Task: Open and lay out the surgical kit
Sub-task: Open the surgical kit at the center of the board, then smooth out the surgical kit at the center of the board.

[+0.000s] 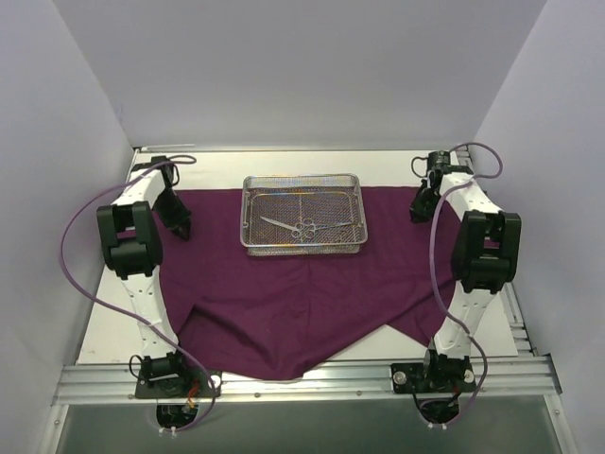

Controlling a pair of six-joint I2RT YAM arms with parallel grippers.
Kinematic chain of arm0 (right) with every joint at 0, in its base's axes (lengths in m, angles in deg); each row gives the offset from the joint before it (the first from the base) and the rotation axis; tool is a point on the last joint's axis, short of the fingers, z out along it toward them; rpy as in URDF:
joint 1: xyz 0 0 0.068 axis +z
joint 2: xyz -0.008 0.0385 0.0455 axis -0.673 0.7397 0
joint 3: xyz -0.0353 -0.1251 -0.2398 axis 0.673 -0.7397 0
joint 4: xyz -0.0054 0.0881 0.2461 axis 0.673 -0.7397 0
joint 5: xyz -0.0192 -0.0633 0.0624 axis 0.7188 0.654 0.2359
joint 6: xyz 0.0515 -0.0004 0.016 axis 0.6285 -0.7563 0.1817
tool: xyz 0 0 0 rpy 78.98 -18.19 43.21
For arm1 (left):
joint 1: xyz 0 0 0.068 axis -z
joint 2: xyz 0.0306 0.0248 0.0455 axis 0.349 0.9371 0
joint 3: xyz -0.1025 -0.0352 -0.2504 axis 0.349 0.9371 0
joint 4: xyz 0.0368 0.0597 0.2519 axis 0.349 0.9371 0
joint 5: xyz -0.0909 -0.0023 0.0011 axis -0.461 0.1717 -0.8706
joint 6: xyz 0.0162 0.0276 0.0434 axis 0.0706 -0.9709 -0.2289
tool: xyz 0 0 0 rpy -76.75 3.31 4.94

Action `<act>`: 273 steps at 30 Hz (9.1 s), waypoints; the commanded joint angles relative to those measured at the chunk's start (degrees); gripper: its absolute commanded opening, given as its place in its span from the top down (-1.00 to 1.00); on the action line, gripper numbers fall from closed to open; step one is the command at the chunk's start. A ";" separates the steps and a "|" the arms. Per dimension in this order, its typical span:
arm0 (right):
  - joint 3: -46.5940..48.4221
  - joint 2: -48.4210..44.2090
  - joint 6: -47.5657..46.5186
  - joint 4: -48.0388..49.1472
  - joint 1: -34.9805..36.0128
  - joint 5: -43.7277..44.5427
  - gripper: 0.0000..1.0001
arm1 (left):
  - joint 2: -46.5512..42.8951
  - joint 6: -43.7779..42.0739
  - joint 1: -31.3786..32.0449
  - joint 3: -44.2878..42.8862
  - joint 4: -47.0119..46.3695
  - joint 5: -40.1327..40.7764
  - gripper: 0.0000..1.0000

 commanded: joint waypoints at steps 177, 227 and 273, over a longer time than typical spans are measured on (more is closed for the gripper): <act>5.56 5.51 -2.44 2.52 3.35 -17.56 0.38 | -0.98 -6.64 0.72 -21.19 9.70 2.81 -0.04; -2.35 -6.98 -1.47 5.24 4.76 -25.38 0.11 | -20.42 -3.85 16.47 23.77 5.29 15.74 0.57; 1.07 10.24 -1.38 3.49 2.14 -14.23 0.85 | -35.83 0.38 -7.98 21.24 -6.65 1.85 0.46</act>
